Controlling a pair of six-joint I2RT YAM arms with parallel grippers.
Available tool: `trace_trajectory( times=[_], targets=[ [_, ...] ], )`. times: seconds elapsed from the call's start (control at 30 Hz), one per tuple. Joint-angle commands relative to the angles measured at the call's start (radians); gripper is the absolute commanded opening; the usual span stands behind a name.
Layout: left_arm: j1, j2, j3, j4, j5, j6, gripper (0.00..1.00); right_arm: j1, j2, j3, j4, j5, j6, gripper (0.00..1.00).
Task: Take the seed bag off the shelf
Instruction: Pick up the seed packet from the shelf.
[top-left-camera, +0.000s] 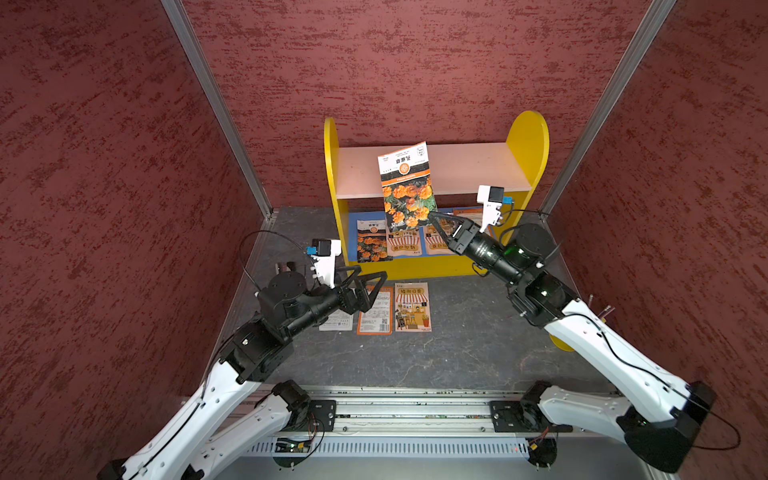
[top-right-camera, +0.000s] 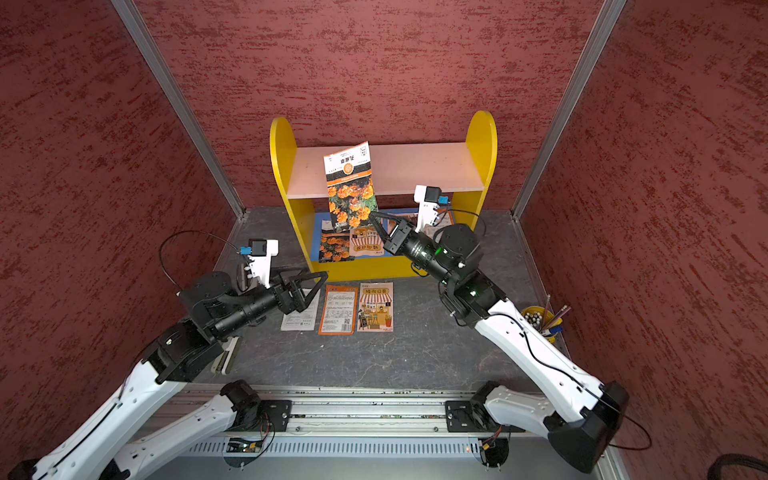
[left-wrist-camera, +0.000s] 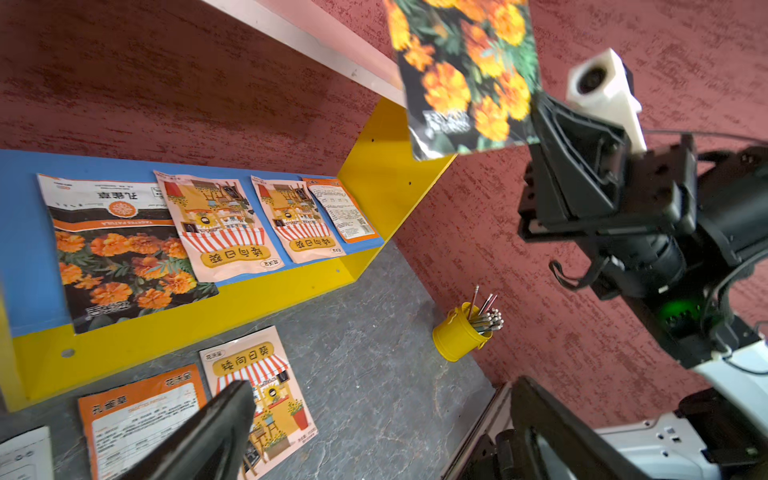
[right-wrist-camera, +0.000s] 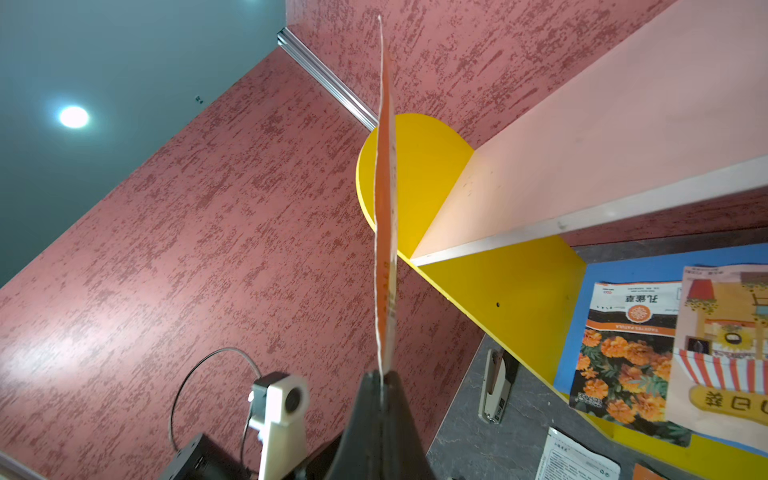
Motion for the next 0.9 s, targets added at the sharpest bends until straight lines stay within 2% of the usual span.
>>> trace_trajectory(
  times=[0.0,0.13,0.33,0.4,0.5,0.6,0.77,0.83,0.87],
  targets=[
    [0.069,0.027,-0.049,0.237,0.198,-0.140,1.00,-0.004,-0.045,-0.056,-0.041,-0.065,-0.049,0.00],
    [0.129,0.093,-0.069,0.446,0.331,-0.247,1.00,-0.004,-0.072,-0.095,-0.026,-0.154,-0.040,0.00],
    [0.152,0.186,-0.046,0.639,0.418,-0.326,1.00,-0.004,-0.090,-0.162,0.027,-0.242,-0.021,0.00],
    [0.156,0.208,-0.044,0.684,0.429,-0.346,0.95,-0.004,-0.100,-0.178,0.035,-0.250,-0.015,0.00],
    [0.163,0.233,-0.042,0.723,0.442,-0.365,0.78,-0.004,-0.119,-0.202,0.033,-0.246,-0.016,0.00],
    [0.166,0.246,-0.039,0.744,0.452,-0.378,0.54,-0.004,-0.133,-0.218,0.029,-0.244,-0.016,0.00],
    [0.171,0.247,-0.029,0.732,0.455,-0.374,0.24,-0.003,-0.142,-0.232,0.018,-0.247,-0.024,0.00],
    [0.171,0.246,-0.020,0.718,0.462,-0.370,0.12,-0.003,-0.145,-0.231,0.008,-0.253,-0.031,0.03],
    [0.172,0.247,-0.016,0.710,0.468,-0.366,0.08,-0.003,-0.146,-0.225,0.001,-0.257,-0.038,0.08]
  ],
)
